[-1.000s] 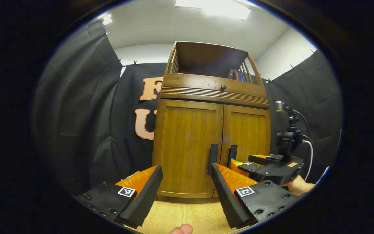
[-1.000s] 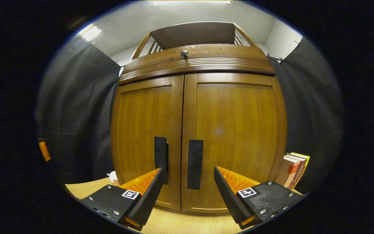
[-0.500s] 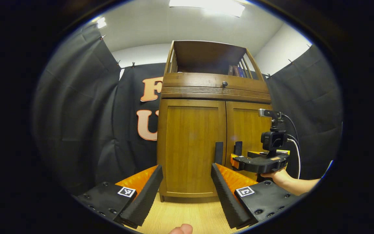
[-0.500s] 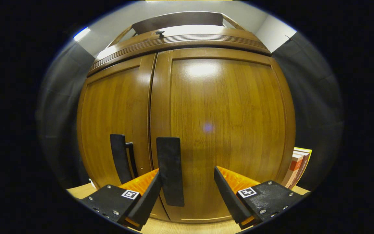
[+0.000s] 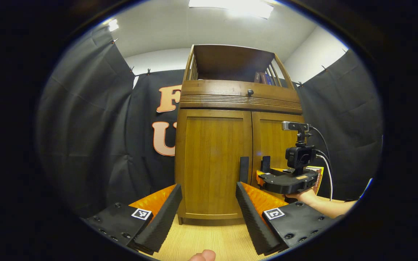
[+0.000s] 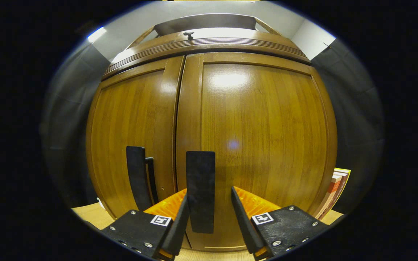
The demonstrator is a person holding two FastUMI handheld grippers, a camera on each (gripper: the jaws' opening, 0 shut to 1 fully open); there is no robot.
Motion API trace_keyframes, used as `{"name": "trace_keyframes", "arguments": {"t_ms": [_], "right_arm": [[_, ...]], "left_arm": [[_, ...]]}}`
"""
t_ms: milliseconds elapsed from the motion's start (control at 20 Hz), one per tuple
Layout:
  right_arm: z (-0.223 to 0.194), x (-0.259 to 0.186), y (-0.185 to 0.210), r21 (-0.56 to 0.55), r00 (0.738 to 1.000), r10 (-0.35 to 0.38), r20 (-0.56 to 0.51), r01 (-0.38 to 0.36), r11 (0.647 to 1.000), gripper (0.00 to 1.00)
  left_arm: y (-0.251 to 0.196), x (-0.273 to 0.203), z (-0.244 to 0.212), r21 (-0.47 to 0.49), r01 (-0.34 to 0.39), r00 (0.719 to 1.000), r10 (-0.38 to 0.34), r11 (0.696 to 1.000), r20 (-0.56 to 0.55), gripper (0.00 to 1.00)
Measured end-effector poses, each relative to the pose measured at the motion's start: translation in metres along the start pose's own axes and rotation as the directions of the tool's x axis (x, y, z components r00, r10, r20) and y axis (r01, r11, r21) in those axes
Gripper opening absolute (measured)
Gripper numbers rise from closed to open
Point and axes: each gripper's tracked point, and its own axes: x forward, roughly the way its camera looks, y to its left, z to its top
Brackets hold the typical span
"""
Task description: Open the right door of the double-door shoe cabinet with the right hand, and open the left door with the left hand.
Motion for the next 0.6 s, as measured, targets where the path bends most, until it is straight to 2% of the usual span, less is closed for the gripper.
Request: {"name": "trace_keyframes", "arguments": {"t_ms": [50, 150, 200, 250, 300, 400, 450, 500, 550, 600], "right_arm": [[-0.003, 0.0, 0.007, 0.015, 0.999, 0.031, -0.013, -0.031, 0.999, 0.59], [-0.007, -0.002, 0.005, 0.028, 0.999, 0.028, -0.026, -0.027, 0.999, 0.34], [-0.005, -0.004, 0.005, 0.029, 0.999, 0.038, -0.026, -0.037, 0.999, 0.29], [-0.006, -0.004, 0.005, 0.029, 0.998, 0.049, -0.025, -0.048, 0.998, 0.34], [-0.007, -0.004, 0.005, 0.031, 0.998, 0.053, -0.025, -0.052, 0.998, 0.3], [-0.007, -0.006, 0.005, 0.005, 0.999, 0.048, -0.02, -0.048, 0.999, 0.27], [-0.006, -0.007, 0.004, -0.009, 0.999, 0.041, -0.017, -0.041, 0.999, 0.27], [-0.007, -0.01, 0.004, -0.015, 0.999, 0.04, -0.019, -0.041, 0.999, 0.27], [-0.007, -0.013, 0.004, -0.011, 0.999, 0.047, -0.021, -0.048, 0.999, 0.27], [-0.006, -0.018, 0.004, 0.0, 0.998, 0.059, -0.02, -0.059, 0.998, 0.27]], "left_arm": [[0.0, 0.001, -0.001, -0.006, 0.002, 1.0, -0.002, 1.0, -0.006, 0.94], [0.001, 0.0, -0.005, -0.013, 0.002, 1.0, -0.003, 1.0, -0.018, 0.94], [0.001, 0.001, -0.005, -0.014, 0.0, 1.0, 0.0, 1.0, -0.021, 0.99], [0.001, 0.001, -0.005, -0.016, -0.003, 1.0, 0.003, 1.0, -0.022, 0.99], [0.001, 0.002, -0.006, -0.019, -0.002, 1.0, 0.002, 1.0, -0.024, 0.93], [-0.001, 0.001, -0.008, -0.022, 0.01, 0.999, -0.011, 1.0, -0.034, 0.96], [-0.001, 0.001, -0.008, -0.023, 0.016, 0.999, -0.017, 1.0, -0.037, 0.94], [-0.003, 0.001, -0.008, -0.02, 0.023, 0.999, -0.023, 1.0, -0.036, 0.99], [-0.004, 0.001, -0.006, -0.015, 0.024, 0.999, -0.024, 1.0, -0.033, 0.94], [-0.005, 0.001, -0.004, -0.009, 0.022, 0.999, -0.022, 1.0, -0.028, 0.96]]}}
